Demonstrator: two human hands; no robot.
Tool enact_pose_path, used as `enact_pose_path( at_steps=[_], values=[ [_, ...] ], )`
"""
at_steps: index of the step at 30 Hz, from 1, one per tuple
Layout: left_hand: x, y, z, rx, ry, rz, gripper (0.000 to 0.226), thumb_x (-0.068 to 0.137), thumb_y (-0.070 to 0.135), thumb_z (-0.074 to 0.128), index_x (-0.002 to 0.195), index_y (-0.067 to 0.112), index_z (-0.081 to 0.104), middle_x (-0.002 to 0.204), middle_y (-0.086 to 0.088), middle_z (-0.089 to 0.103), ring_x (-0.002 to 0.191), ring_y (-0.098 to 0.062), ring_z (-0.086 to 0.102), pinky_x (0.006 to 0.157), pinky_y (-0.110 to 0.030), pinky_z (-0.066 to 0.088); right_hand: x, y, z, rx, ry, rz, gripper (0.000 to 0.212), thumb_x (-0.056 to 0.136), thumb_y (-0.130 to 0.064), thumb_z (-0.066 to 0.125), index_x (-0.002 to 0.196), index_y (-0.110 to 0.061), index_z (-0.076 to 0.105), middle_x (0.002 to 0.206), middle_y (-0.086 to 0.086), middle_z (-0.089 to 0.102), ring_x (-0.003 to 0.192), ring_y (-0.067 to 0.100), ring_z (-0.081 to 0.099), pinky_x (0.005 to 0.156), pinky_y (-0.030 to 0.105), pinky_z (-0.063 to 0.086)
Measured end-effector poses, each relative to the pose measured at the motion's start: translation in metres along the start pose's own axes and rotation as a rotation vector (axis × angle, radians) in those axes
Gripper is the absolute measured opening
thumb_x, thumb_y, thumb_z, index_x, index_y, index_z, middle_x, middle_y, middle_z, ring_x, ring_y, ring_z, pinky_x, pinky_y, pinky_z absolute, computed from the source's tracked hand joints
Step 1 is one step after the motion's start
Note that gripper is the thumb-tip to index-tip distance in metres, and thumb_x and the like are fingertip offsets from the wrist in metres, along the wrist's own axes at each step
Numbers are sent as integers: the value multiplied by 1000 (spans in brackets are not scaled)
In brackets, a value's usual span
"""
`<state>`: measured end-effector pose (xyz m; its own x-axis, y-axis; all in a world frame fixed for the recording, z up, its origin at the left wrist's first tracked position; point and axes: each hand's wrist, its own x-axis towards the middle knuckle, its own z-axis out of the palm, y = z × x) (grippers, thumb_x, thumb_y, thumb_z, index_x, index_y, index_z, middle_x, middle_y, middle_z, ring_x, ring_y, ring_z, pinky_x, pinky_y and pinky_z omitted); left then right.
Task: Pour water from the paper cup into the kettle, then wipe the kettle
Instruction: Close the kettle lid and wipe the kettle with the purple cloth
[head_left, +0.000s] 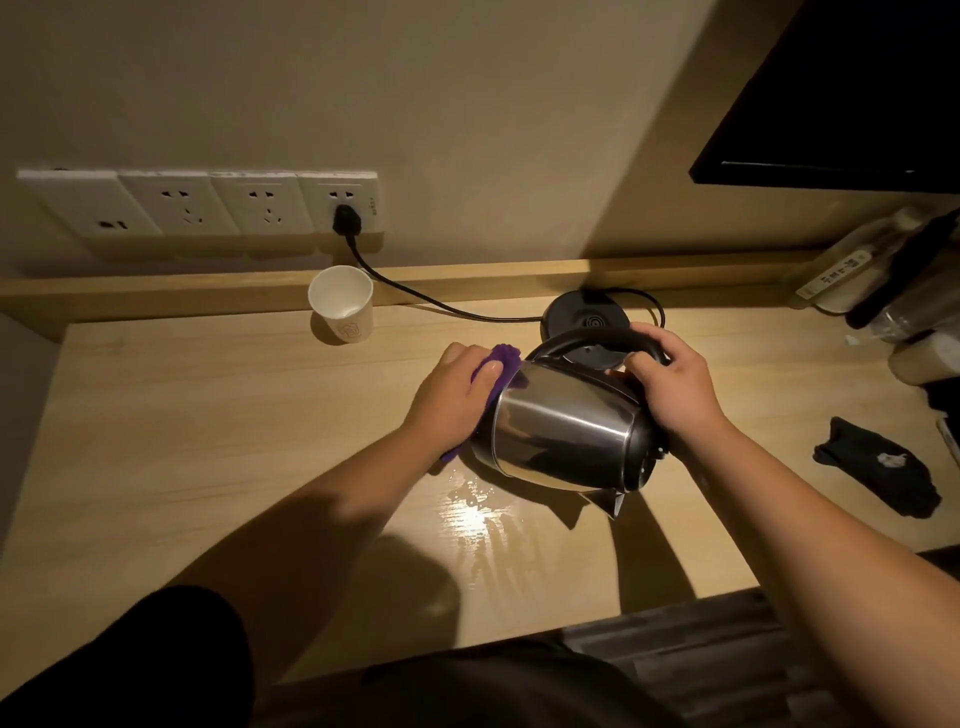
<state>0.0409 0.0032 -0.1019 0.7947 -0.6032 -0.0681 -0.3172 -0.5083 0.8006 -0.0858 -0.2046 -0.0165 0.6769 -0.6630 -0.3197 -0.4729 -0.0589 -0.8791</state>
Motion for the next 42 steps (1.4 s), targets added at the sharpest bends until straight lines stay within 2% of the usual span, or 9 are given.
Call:
enact_pose_path(
  at_steps=[7,13,19,25,29,32,34,38,42],
  values=[
    [-69,-21,35,-79,158,-122,16,88,61,23,99,52,30,104,23,32,89,-8,55,71,-24,51,10,-6,2,24,9,109,35,94,-12,55,123,-28,64,109,13,66,93,30,66,75,41,58],
    [-85,-19,54,-93,223,-157,15,87,59,21,98,49,26,101,14,39,89,-11,53,72,-27,50,11,-7,1,36,65,170,30,92,-12,56,114,-29,67,99,10,66,84,26,65,65,35,54],
    [-97,-18,58,-29,95,-307,8,98,44,34,94,44,27,95,13,46,82,-8,54,71,-31,54,11,-8,2,91,117,208,27,89,-11,58,107,-29,66,99,10,66,83,25,64,63,33,51],
    [-115,-8,46,-64,-329,-429,17,99,41,35,101,27,46,96,-2,60,84,-21,60,80,-44,52,6,-5,8,87,119,151,35,87,-9,57,118,-22,66,98,10,67,82,26,65,71,38,55],
    [-100,-11,-23,-174,-127,-547,18,100,41,38,102,26,48,91,-4,60,79,-23,61,73,-42,54,0,-8,9,-22,62,0,39,87,-11,58,122,-27,65,107,5,68,95,23,66,80,39,57],
    [-54,8,-60,-83,44,-424,21,101,39,38,113,25,48,95,1,60,81,-16,59,67,-34,49,-2,-11,12,-70,41,-70,40,88,-12,59,125,-28,63,106,-3,66,93,14,64,72,27,51],
    [-21,26,-70,-27,42,-288,24,101,37,40,119,25,49,100,4,60,84,-12,56,64,-29,43,-4,-11,14,-108,23,-105,42,89,-12,59,127,-28,61,108,-3,65,95,12,62,74,27,51],
    [18,48,-74,134,-102,-65,34,100,35,44,130,21,49,111,5,59,94,-13,55,71,-27,40,-10,-12,13,-178,-32,-168,45,91,-13,60,132,-29,57,116,-1,61,101,13,59,81,30,52],
    [32,55,-68,224,-284,72,27,98,37,47,121,24,57,106,6,62,90,-10,55,72,-28,41,-14,-10,11,-220,-56,-234,46,93,-13,60,136,-31,54,122,-3,58,104,12,57,80,23,49]
  ],
)
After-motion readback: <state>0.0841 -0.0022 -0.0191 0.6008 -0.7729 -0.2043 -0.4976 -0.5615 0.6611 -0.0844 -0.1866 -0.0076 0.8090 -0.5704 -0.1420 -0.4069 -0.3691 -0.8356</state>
